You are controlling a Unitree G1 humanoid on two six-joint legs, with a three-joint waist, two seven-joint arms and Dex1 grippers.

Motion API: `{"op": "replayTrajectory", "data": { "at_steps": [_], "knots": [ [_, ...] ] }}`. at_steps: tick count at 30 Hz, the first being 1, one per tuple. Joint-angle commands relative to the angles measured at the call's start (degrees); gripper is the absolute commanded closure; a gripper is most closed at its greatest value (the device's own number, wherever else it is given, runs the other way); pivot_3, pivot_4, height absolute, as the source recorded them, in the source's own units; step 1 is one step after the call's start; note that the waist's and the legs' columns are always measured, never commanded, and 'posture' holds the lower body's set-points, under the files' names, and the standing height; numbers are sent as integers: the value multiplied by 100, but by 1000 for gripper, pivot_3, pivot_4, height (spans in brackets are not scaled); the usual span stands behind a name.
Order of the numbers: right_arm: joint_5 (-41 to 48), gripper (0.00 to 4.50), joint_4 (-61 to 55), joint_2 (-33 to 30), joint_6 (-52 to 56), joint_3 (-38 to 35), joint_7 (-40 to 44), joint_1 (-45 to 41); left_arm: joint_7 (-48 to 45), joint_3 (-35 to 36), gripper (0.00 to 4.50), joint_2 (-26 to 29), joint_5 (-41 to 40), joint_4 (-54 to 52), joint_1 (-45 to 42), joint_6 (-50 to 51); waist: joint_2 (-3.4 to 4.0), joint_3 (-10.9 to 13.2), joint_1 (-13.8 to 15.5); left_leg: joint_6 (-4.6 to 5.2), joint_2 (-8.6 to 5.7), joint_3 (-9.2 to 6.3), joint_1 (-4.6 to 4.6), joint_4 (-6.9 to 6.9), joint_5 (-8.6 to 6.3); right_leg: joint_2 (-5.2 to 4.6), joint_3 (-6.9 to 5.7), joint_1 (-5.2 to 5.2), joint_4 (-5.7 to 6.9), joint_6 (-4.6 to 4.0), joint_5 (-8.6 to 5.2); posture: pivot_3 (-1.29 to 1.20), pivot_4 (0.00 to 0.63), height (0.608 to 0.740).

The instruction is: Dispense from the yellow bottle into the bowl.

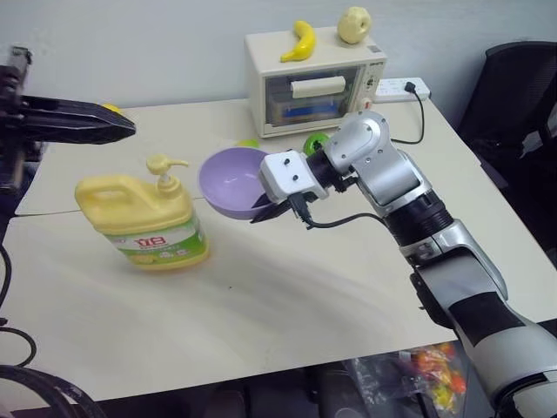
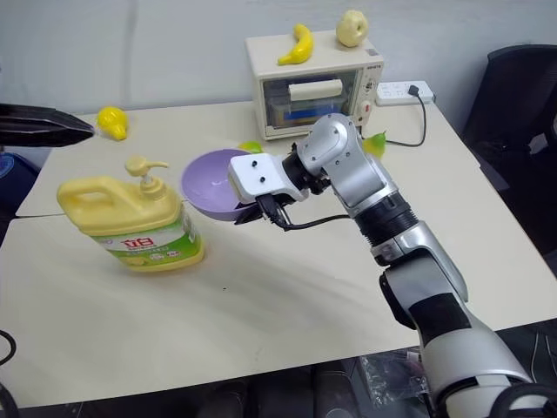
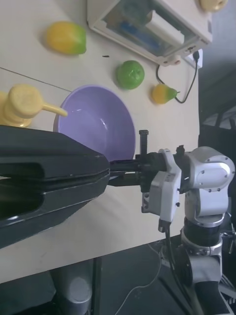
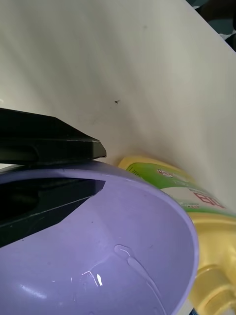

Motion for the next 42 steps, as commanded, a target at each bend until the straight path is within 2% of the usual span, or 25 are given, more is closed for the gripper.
{"op": "replayTrajectory", "data": {
  "at_steps": [1, 2, 6, 9, 10, 15, 18, 22, 23, 28, 31, 35, 39, 42],
  "knots": [
    [96, 4500, -348, -122, -39, -144, 33, 97, -21, 641, 4104, 383, -352, -286, 385, 434, 0, 0, 6, 0, 0, 1, 1, -1, 0, 1, 3, 0, 1, 0, 0, 0, 150, 740],
    [100, 4500, -388, -144, -20, -150, 15, 140, -32, 779, 3937, 448, -432, -356, 525, 532, 0, 0, 9, 1, 0, 1, 1, -1, 0, 1, 2, 0, 0, 0, 0, 0, 150, 740],
    [99, 4500, -695, -366, 109, -224, -147, 621, -177, 1852, 2732, 565, -455, -1066, 1754, 998, 0, 0, 36, 6, 0, 5, -2, -1, -3, 0, 3, 0, -5, 0, 0, 0, 150, 740],
    [53, 4500, -1034, -756, 226, -416, -509, 1430, -260, 3271, 1745, 181, -287, -2116, 3200, 1677, 0, 1, 76, 8, 3, 9, -2, -3, -5, 1, 3, 0, -8, -2, -1, 0, 150, 740],
    [11, 4500, -1080, -878, 185, -473, -642, 1666, -300, 3633, 1538, 56, -197, -2401, 3650, 1773, 0, 1, 84, 8, 5, 9, -2, -6, -5, 3, 4, 2, -14, -2, -1, 0, 150, 740],
    [-313, 4500, -813, -1362, -238, -729, -1459, 2554, -287, 4803, 134, -470, -215, -3294, 5107, 1985, -5, 4, 161, 10, 6, 15, -2, 3, -8, 4, 7, 6, -16, -9, 4, 0, 150, 740],
    [-436, 4500, -410, -1414, -507, -888, -1993, 2876, -177, 5049, 42, -612, -301, -3489, 5481, 1921, -5, 4, 176, 9, 9, 30, 20, 0, -6, 9, 20, 17, -12, -18, 11, 0, 150, 740],
    [-549, 4500, -21, -1308, -822, -940, -2421, 2974, 22, 5079, 42, -642, -538, -3531, 5538, 1877, -5, 4, 199, 5, 20, 31, 25, 0, -4, 21, 22, 18, -12, -30, 16, 0, 150, 740],
    [-582, 3861, 76, -1285, -884, -922, -2503, 2968, 83, 5057, 0, -636, -602, -3529, 5519, 1875, -5, 4, 199, 5, 20, 32, 26, -1, -4, 21, 23, 18, -12, -30, 17, 0, 150, 740],
    [-599, 2310, 326, -1190, -931, -879, -2619, 2987, 380, 4849, 0, -661, -804, -3494, 5528, 1651, -5, 4, 217, 5, 20, 36, 23, -2, -5, 19, 26, 17, -19, -29, 17, 0, 150, 740],
    [-467, 1304, 83, -1350, -780, -1022, -2530, 3053, 431, 4747, 0, -684, -804, -3461, 5652, 1444, -5, 4, 219, 5, 20, 36, 22, -2, -5, 19, 26, 17, -20, -29, 18, 0, 150, 740],
    [136, 26, -901, -1924, -5, -1507, -2074, 3255, 432, 4608, 0, -765, -578, -3373, 5931, 989, 3, 9, 248, 6, 20, 36, 17, -2, -5, 19, 25, 15, -25, -28, 18, 0, 150, 740],
    [1781, 26, -2503, -3123, 1827, -2420, -864, 3865, 440, 4519, 0, -921, -179, -3276, 6302, 318, 7, 11, 359, 19, 21, 35, 15, -3, -12, 21, 19, 19, -39, -27, 19, 0, 150, 740],
    [2518, 26, -2821, -4114, 2583, -3195, -149, 4498, 477, 4510, 0, -981, -46, -3107, 6411, 23, 8, 12, 412, 58, 23, 37, 19, -3, -33, 24, 16, 32, -64, -27, 19, 0, 150, 740]
  ]
}}
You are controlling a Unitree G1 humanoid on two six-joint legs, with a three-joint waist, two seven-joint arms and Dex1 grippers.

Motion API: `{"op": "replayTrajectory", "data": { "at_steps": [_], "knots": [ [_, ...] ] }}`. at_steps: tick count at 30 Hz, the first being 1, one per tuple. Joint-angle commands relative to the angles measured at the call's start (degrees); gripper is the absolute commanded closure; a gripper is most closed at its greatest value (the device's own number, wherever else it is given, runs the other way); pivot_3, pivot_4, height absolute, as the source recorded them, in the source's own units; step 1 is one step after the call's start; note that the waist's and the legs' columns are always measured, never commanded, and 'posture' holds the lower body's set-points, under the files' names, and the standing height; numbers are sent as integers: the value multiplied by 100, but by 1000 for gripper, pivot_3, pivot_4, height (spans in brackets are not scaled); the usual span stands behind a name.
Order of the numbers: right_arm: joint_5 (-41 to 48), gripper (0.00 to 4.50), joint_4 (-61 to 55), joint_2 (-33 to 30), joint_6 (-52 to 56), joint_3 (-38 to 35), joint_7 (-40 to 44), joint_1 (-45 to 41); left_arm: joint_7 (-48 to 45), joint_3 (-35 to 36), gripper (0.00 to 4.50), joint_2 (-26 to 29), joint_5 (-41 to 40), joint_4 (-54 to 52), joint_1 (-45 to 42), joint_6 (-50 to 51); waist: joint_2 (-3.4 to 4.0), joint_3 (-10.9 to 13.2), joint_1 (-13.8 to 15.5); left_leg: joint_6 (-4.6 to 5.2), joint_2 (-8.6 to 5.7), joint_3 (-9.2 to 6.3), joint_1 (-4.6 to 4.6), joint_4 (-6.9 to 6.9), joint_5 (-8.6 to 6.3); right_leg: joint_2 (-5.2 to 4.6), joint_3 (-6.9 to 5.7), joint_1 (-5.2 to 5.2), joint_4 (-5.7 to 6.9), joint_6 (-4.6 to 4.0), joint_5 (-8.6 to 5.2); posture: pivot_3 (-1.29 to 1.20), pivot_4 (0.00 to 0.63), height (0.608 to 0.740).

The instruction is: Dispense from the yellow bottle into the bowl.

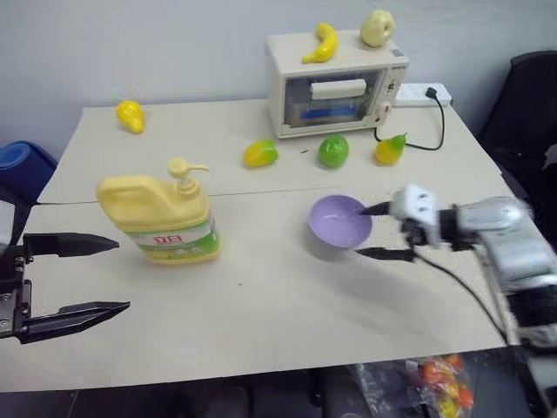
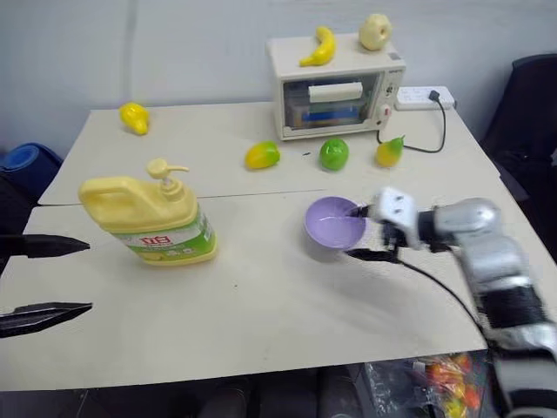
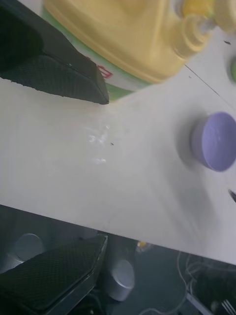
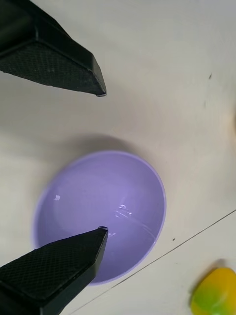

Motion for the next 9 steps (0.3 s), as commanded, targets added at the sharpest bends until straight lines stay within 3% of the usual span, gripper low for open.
{"op": "replayTrajectory", "data": {
  "at_steps": [1, 5, 9],
  "knots": [
    [726, 26, -190, -749, 748, -876, 617, 461, 1, 146, 0, -43, 154, 202, 94, -299, 1, 3, 6, 5, 0, -1, 9, 0, -3, 1, -2, 15, -1, 1, 0, 0, 150, 740],
    [967, 26, 244, -1275, 1128, -1631, 626, 794, -126, 278, 0, -64, 266, 474, 293, -503, 10, 11, -31, 45, 4, 4, 106, -7, -28, 3, -7, 157, -82, -18, -10, 0, 150, 740],
    [972, 26, 521, -1376, 1018, -1966, 585, 1012, -88, 304, 0, -4, 196, 714, 280, -492, 5, 12, -41, 51, 10, 51, 173, -11, -39, 5, 15, 183, -82, -21, -11, 0, 150, 740]
  ]
}}
